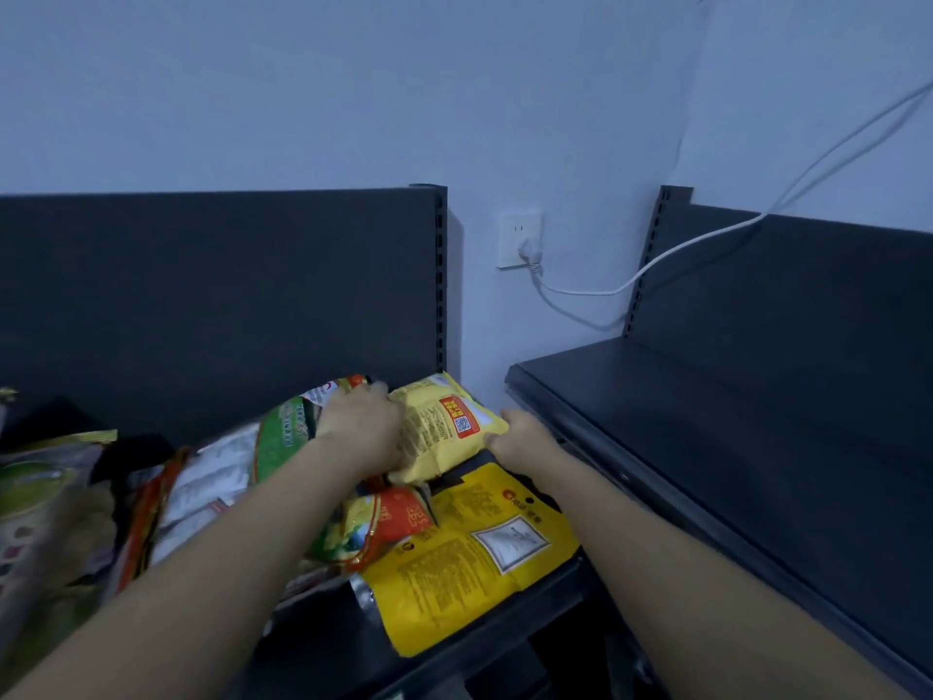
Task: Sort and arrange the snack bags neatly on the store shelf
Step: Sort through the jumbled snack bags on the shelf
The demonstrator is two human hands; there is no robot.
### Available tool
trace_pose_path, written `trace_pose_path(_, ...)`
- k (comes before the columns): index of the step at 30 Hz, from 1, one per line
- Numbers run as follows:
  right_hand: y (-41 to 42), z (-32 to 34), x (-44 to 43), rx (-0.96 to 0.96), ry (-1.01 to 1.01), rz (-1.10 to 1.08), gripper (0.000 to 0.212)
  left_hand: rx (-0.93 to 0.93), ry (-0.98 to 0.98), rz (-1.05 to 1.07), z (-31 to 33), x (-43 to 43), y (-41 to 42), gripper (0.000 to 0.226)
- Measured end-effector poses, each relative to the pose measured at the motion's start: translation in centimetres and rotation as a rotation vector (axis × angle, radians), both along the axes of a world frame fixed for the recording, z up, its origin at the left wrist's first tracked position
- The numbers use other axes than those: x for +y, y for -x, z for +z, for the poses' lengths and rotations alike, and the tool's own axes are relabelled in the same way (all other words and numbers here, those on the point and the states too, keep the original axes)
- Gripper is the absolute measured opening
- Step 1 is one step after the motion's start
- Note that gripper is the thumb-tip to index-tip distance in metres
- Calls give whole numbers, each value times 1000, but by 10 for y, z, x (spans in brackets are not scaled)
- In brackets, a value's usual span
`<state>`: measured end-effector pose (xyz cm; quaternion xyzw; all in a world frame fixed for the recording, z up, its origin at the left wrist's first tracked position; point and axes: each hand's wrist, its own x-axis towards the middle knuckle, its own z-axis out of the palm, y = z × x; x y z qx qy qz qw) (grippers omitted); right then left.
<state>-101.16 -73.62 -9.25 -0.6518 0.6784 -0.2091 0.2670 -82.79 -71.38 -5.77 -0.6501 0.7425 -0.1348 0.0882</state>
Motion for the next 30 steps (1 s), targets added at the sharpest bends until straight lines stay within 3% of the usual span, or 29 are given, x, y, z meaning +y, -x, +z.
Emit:
trace_pose_path(3,5,-14,-6,-18,-53,3,40,17,-50,-146,-12,-9,6,66)
trace_pose_path(5,8,-17,-7,25,-133,24,61,120,-137,-73,-15,-14,10,87)
trace_pose_path(7,11,-16,-8,84,-168,28,76,110,-166,24,-16,-17,12,105)
trace_pose_path(8,13,-14,-8,121,-173,33,79,75,-148,50,-17,-17,14,104)
trace_pose_path(10,15,-14,-9,170,-184,65,74,36,-54,64,-15,-17,16,75)
trace_pose_path(13,15,-16,-11,134,-197,96,45,142,79,103,-4,-12,15,35)
trace_pose_path(15,11,-11,-11,17,-175,98,34,299,159,135,-1,-10,6,25)
trace_pose_path(17,7,0,-10,-107,-79,62,39,481,229,151,-3,-11,-2,24)
trace_pose_path(20,3,28,-5,-93,178,-7,8,885,362,115,2,-11,-6,21)
trace_pose_path(23,-5,59,3,-147,341,-74,18,1221,538,77,21,-4,-8,26)
trace_pose_path(26,-15,86,16,-245,514,-131,14,1510,674,73,47,9,-15,23)
trace_pose_path(30,-32,109,31,-474,692,-147,16,1672,789,24,75,33,-31,26)
